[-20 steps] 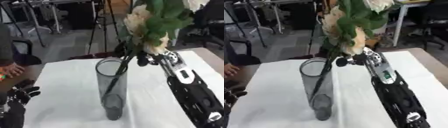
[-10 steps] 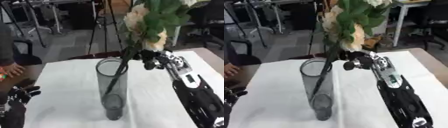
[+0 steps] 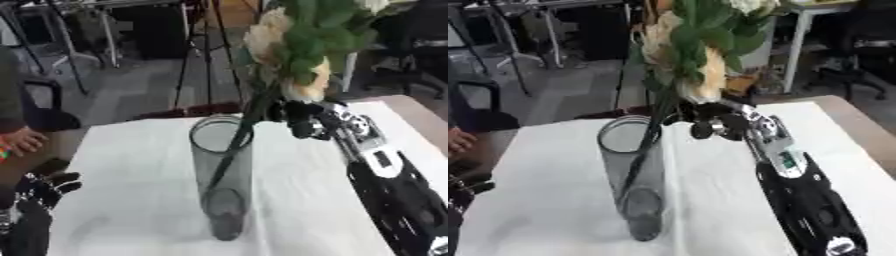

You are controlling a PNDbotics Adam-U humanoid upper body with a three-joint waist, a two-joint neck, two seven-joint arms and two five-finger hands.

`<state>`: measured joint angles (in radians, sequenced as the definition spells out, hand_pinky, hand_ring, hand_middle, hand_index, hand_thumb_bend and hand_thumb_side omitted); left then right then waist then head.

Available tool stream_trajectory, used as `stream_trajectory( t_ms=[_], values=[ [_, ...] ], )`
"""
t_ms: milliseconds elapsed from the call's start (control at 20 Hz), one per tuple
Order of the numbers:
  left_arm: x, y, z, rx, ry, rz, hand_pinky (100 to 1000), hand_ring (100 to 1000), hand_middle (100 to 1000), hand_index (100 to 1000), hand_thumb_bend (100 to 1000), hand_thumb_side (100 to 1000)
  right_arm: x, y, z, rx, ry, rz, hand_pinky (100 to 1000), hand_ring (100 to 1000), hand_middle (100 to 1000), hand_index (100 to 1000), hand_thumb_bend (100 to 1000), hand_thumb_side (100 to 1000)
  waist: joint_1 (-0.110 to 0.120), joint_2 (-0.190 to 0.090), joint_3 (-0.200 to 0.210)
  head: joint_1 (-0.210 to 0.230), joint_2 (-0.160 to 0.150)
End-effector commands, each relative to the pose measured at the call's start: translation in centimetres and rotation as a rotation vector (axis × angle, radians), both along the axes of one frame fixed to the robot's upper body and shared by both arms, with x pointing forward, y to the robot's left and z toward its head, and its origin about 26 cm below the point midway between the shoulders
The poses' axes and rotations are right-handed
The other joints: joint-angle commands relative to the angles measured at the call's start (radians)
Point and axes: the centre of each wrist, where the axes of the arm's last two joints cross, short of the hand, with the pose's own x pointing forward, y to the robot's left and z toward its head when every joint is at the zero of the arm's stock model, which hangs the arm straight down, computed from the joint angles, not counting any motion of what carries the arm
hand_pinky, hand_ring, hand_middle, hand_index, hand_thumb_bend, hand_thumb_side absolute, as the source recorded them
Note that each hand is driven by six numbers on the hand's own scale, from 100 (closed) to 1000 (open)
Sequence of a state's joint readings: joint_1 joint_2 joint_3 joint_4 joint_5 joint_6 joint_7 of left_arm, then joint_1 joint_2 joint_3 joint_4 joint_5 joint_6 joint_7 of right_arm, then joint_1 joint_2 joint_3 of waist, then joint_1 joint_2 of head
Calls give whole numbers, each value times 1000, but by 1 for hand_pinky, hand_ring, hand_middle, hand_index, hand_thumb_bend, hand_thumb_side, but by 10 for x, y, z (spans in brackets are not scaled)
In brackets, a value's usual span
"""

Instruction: Arrange flowers into the vase.

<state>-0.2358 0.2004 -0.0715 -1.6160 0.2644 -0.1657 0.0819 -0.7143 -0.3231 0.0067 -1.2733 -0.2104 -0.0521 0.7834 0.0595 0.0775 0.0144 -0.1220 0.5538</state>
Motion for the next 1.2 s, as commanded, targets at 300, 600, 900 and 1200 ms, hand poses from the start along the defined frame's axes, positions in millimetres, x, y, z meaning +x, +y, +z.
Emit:
stream_trajectory(
  t_ms=[300, 600, 900, 1200],
  values=[
    [-1, 8, 5, 6, -18, 25, 704, 685, 725, 791, 985, 881, -14, -18, 15, 77, -60, -79, 815, 782, 688, 768, 1000, 509, -8, -2, -18, 10, 2],
    [-3, 11, 3, 5, -18, 43, 705, 691, 736, 796, 985, 881, -27, -25, 18, 146, -84, -125, 787, 760, 673, 763, 910, 568, -15, 5, -39, 18, 0],
    [-5, 13, 2, 9, -18, 49, 708, 701, 747, 805, 984, 881, -35, -31, 14, 180, -82, -158, 778, 759, 676, 761, 863, 598, -19, 11, -57, 22, -5],
    [-5, 14, 4, 9, -26, 61, 708, 705, 755, 814, 982, 881, -40, -39, 13, 192, -90, -182, 772, 757, 675, 758, 840, 619, -15, 15, -65, 27, -9]
  ],
)
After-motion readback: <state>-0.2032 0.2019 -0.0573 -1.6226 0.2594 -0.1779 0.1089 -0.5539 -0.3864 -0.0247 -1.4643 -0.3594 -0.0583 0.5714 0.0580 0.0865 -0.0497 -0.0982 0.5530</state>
